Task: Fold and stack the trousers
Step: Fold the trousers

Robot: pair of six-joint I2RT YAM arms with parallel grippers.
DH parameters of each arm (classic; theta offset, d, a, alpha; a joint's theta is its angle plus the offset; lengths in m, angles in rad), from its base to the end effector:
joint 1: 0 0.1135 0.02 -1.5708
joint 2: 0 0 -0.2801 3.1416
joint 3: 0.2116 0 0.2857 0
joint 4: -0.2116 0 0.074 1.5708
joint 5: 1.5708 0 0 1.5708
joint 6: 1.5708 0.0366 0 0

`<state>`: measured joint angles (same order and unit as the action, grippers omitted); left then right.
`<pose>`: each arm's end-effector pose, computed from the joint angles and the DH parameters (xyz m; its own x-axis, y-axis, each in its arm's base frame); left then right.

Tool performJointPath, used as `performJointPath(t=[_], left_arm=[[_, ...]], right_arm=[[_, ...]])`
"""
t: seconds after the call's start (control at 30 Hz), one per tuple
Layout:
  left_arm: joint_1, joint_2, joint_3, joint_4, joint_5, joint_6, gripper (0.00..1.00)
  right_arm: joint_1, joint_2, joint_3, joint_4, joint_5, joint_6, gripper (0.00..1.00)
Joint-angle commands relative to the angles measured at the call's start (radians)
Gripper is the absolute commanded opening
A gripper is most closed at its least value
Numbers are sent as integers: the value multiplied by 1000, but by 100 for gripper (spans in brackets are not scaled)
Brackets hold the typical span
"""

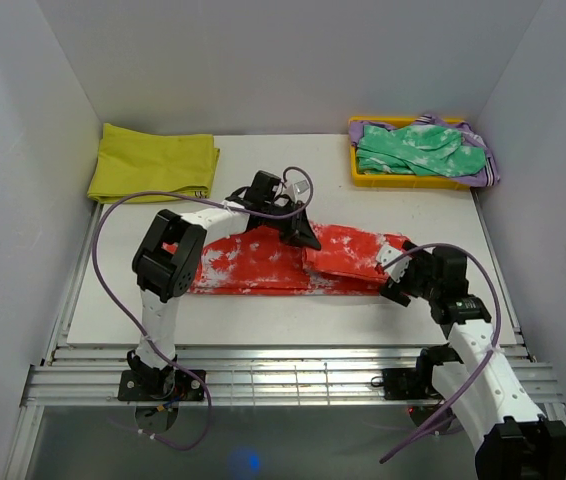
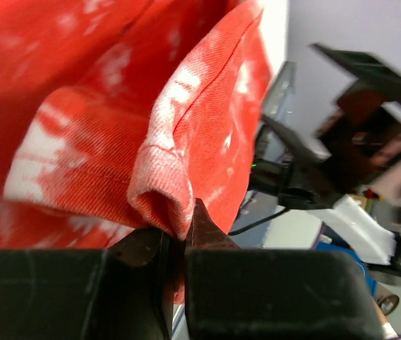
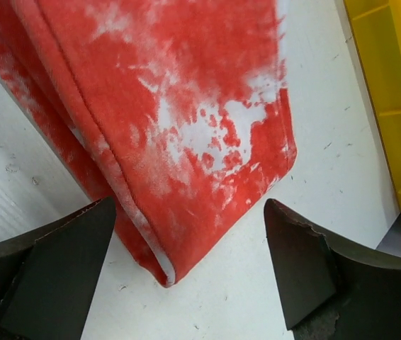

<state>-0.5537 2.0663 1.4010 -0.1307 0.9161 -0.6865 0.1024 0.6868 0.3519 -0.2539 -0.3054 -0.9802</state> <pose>0.3907 -0.2757 0.1659 -0.9722 0.1473 -0.1818 0.2275 0.4131 -0.8818 0.1754 0.0291 0.1955 -0.0201 -0.7984 -0.6018 -0.6517 0.4669 -0.5978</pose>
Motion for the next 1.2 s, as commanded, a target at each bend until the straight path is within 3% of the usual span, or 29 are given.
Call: performJointPath(t=[0.0, 0.13, 0.17, 0.27, 0.3, 0.37, 0.4, 0.43, 0.47, 0.6, 0.8, 0.9, 1.03, 1.17], left_arm=[[21, -75, 13, -210, -111, 165, 9], [24, -68, 38, -262, -157, 229, 18], [24, -66, 39, -271, -163, 238, 24], [24, -63, 36, -256, -114, 234, 32], [24, -69, 30, -238, -50, 222, 46], [26, -86, 0, -170, 1, 187, 61], [26, -113, -8, -152, 26, 171, 85], [28, -130, -16, -139, 24, 171, 93], [34, -149, -34, -126, 20, 176, 96], [136, -235, -82, -176, -20, 188, 96], [331, -278, -56, -424, -106, 378, 75], [397, -311, -103, -484, -135, 439, 66], [469, -353, -213, -498, -167, 498, 62], [526, -325, -269, -517, -198, 542, 60]], right_arm=[[-23, 68, 116, -80, -103, 14, 90], [-88, 186, 260, -235, -217, -5, 90], [-121, 216, 294, -272, -237, -3, 90], [-129, 359, 450, -424, -319, 24, 90], [-107, 423, 485, -438, -336, 81, 91], [-29, 483, 568, -443, -292, 162, 96], [41, 535, 593, -438, -252, 249, 100], [72, 559, 622, -447, -242, 283, 100], [101, 591, 665, -429, -226, 328, 99], [282, 644, 707, -383, -112, 432, 87], [312, 758, 638, -295, 116, 468, 70], [310, 813, 564, -208, 147, 463, 66], [310, 927, 535, -110, 163, 494, 66], [310, 1048, 631, -82, 144, 521, 66]])
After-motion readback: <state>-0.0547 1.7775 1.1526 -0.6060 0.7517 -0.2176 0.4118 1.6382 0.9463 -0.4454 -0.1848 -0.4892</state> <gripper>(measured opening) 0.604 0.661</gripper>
